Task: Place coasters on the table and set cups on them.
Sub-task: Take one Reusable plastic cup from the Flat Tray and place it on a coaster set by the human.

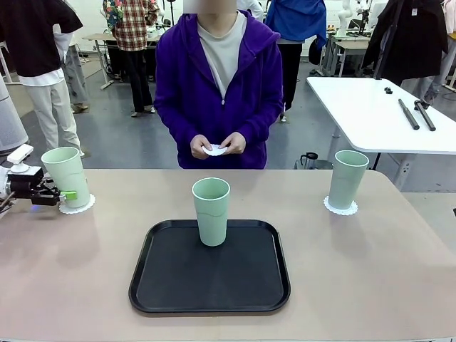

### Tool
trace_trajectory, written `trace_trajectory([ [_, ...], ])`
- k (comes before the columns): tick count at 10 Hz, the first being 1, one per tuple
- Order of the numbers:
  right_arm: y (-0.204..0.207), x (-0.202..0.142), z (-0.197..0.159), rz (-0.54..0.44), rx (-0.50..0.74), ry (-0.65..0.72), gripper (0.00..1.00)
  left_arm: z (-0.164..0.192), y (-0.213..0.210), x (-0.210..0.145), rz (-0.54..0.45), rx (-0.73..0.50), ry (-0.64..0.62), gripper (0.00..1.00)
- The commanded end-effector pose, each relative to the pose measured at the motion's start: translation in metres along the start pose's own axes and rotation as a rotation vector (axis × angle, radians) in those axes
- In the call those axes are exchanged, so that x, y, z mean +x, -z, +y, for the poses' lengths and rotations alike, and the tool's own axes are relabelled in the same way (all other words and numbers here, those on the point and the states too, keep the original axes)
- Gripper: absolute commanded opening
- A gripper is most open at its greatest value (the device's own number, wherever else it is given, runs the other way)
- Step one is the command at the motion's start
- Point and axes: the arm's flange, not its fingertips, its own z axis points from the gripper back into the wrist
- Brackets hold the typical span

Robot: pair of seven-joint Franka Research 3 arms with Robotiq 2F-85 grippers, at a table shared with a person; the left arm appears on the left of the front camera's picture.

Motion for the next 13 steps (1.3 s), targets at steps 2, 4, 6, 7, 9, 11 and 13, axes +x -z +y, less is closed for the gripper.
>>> trace_trajectory([
  [2, -0.001, -0.001, 0.001, -0.003, 0.003, -0.004, 1.00, 0.012, -0.005, 0.002, 0.003, 0.019, -0.030, 0.82],
  [4, -0.001, -0.001, 0.001, -0.003, 0.003, -0.004, 1.00, 0.009, -0.004, 0.000, 0.010, 0.021, -0.058, 0.82],
  [6, -0.001, -0.001, 0.001, -0.003, 0.003, -0.004, 1.00, 0.007, -0.004, 0.001, 0.013, 0.012, -0.061, 0.82],
  [7, -0.001, -0.001, 0.001, -0.003, 0.003, -0.004, 1.00, 0.005, -0.005, 0.001, 0.012, 0.009, -0.057, 0.82],
  [9, -0.001, -0.001, 0.001, -0.003, 0.003, -0.004, 1.00, 0.001, -0.007, 0.000, 0.010, 0.001, -0.058, 0.82],
  [11, -0.001, -0.001, 0.001, -0.003, 0.003, -0.004, 1.00, -0.004, -0.009, -0.001, -0.004, -0.003, -0.050, 0.82],
  [13, -0.001, -0.001, 0.001, -0.003, 0.003, -0.004, 1.00, -0.006, -0.009, 0.000, -0.014, -0.016, -0.036, 0.82],
])
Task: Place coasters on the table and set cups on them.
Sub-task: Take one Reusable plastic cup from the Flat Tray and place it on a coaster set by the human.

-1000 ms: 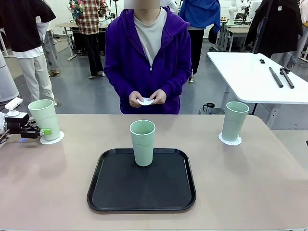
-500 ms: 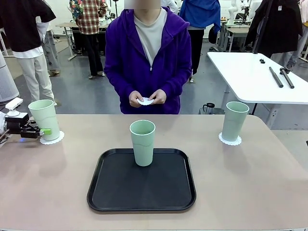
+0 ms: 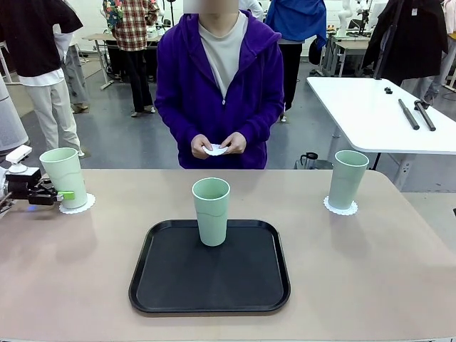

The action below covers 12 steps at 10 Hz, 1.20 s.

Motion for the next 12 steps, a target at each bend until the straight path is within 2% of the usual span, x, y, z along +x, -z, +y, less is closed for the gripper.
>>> trace_trajectory([
  [1, -0.001, -0.001, 0.001, -0.003, 0.003, -0.004, 1.00, -0.010, 0.000, 0.002, -0.013, -0.027, 0.023, 0.82],
  [12, -0.001, -0.001, 0.001, -0.003, 0.003, -0.004, 1.00, -0.005, 0.005, -0.012, 0.015, -0.042, 0.088, 0.82],
])
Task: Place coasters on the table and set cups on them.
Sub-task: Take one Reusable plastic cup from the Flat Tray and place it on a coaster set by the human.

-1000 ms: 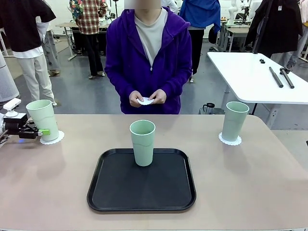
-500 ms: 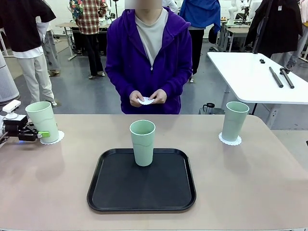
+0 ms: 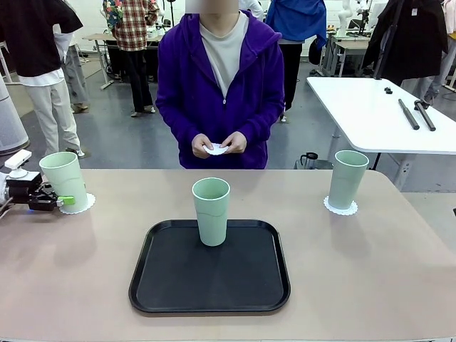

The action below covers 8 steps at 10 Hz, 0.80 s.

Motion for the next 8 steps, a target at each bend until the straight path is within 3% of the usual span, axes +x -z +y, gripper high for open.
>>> trace_trajectory([
  [1, -0.0008, -0.0007, 0.0012, -0.003, 0.003, -0.004, 1.00, 0.0018, -0.0007, -0.0029, 0.038, -0.009, 0.039, 0.82],
  [2, -0.0008, -0.0007, 0.0012, -0.003, 0.003, -0.004, 1.00, 0.0024, -0.0004, -0.0028, 0.044, -0.009, 0.038, 0.84],
  [3, -0.0008, -0.0007, 0.0012, -0.003, 0.003, -0.004, 1.00, 0.0022, -0.0001, -0.0025, 0.049, -0.008, 0.038, 0.99],
  [8, -0.0008, -0.0007, 0.0012, -0.003, 0.003, -0.004, 1.00, 0.0016, -0.0016, 0.0013, 0.060, -0.010, 0.039, 1.00],
])
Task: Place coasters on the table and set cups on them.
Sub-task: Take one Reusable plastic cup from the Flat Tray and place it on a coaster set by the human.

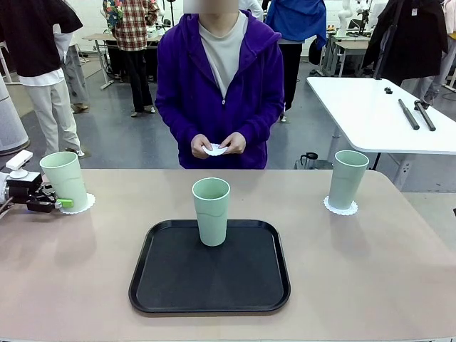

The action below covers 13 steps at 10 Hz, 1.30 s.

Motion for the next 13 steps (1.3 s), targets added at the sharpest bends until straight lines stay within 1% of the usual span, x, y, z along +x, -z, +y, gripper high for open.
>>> trace_trajectory([
  [1, -0.001, -0.001, 0.001, -0.003, 0.003, -0.004, 1.00, -0.001, 0.000, 0.004, 0.031, -0.013, 0.032, 1.00],
  [3, -0.001, -0.001, 0.001, -0.003, 0.003, -0.004, 1.00, -0.002, -0.003, 0.008, 0.024, -0.036, 0.045, 1.00],
  [7, -0.001, -0.001, 0.001, -0.003, 0.003, -0.004, 1.00, -0.003, -0.010, 0.017, 0.085, -0.046, 0.041, 1.00],
  [13, -0.001, -0.001, 0.001, -0.003, 0.003, -0.004, 1.00, 0.003, -0.021, 0.019, 0.136, -0.030, 0.033, 1.00],
])
